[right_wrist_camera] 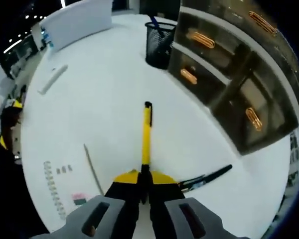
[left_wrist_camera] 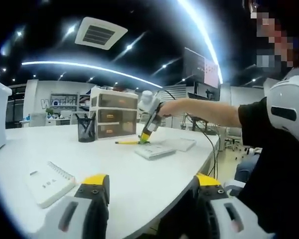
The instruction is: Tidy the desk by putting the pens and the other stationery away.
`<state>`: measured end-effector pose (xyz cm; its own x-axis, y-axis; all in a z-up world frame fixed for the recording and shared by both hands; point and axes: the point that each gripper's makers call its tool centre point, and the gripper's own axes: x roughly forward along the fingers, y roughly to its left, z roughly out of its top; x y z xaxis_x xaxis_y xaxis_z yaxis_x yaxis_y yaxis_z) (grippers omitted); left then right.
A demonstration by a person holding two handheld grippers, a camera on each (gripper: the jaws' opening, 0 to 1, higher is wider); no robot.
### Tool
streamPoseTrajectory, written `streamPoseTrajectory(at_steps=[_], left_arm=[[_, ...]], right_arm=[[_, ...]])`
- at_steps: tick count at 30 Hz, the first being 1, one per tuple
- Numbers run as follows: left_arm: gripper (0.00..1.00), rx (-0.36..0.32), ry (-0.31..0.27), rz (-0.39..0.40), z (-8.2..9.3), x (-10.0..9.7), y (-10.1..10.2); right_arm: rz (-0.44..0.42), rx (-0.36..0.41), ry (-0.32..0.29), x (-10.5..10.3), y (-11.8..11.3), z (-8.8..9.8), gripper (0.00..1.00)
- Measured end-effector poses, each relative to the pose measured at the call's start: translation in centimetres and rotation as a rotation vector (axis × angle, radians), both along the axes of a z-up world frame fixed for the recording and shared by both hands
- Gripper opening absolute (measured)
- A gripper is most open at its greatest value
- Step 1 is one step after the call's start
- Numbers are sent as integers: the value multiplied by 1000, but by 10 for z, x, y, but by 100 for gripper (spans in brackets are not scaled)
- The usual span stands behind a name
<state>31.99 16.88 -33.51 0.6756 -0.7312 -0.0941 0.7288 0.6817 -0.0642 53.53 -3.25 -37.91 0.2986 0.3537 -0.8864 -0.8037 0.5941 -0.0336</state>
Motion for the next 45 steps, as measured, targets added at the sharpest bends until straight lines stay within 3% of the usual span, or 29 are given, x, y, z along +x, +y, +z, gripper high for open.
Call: streamPoseTrajectory(at_steps=[12,25,30,35,36,37,39,45], left_arm=[[66,-41,4,18,11,6,-1],[65,-72,-11,29,32,21,-9],[63,-141,10,39,44,29,-9],[62,-240,42,60,54,40,-7],[61,-258,46,60,56,42,-7],[60,-275,52,61,58,45,-7],[58,-326,61,55,65,50,-8],[57,-432,88,14,80,62,-22]], right_arm=[[23,140,-110,-15,13,34,3],[64,410,-254,-57,35,86,3],[60,530,-334,-71,36,106,3],[81,591,-391,-92,36,112,3],[91,609,-461,-91,38,118,3],[91,599,-477,-96,37,116,3],[109,606,-496,-102,39,115,3],[99,745,-510,-121,47,118,3]])
